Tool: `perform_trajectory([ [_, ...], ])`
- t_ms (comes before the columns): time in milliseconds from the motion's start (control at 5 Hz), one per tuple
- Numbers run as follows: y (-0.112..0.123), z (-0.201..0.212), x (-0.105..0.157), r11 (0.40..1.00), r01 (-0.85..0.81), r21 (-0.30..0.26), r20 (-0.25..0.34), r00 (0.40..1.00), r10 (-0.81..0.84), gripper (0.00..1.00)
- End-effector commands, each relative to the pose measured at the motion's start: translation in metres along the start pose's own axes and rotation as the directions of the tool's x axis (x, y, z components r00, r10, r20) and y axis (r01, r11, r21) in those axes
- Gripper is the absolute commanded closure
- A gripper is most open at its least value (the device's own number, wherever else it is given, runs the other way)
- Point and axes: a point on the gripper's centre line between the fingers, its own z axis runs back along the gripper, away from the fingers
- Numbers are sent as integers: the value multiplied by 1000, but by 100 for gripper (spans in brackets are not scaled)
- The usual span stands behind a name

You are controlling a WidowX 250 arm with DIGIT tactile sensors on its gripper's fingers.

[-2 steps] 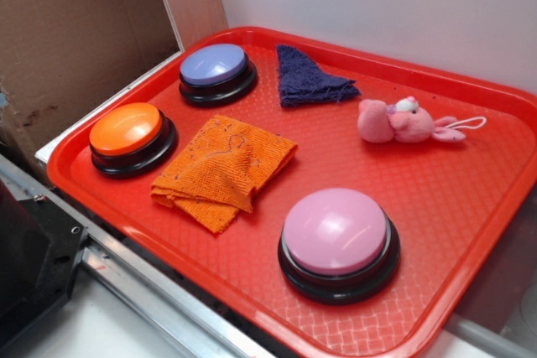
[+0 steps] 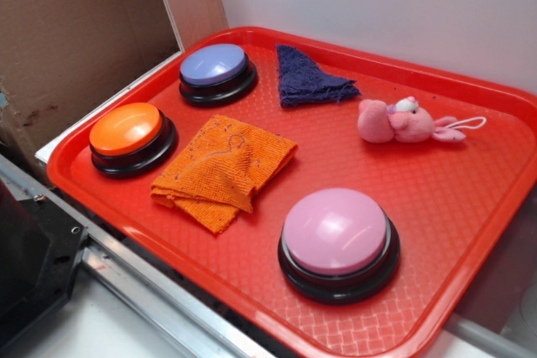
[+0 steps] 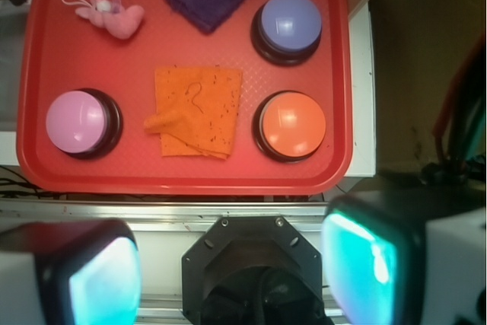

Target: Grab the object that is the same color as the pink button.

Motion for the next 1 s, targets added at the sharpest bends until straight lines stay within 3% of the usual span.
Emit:
perform_trajectory([
  [0,17,-8,61,999,-21,-24,-33,999,20,0],
  [200,-3,-17,102,993,73,-88,-45,996,-77,0],
  [400,-54,-31,125,961,245,-125,-72,964,-255,0],
  [600,-106,-46,121,914,381,-139,-109,912,-396,0],
  [800,-137,-57,111,874,465,-143,-140,864,-483,0],
])
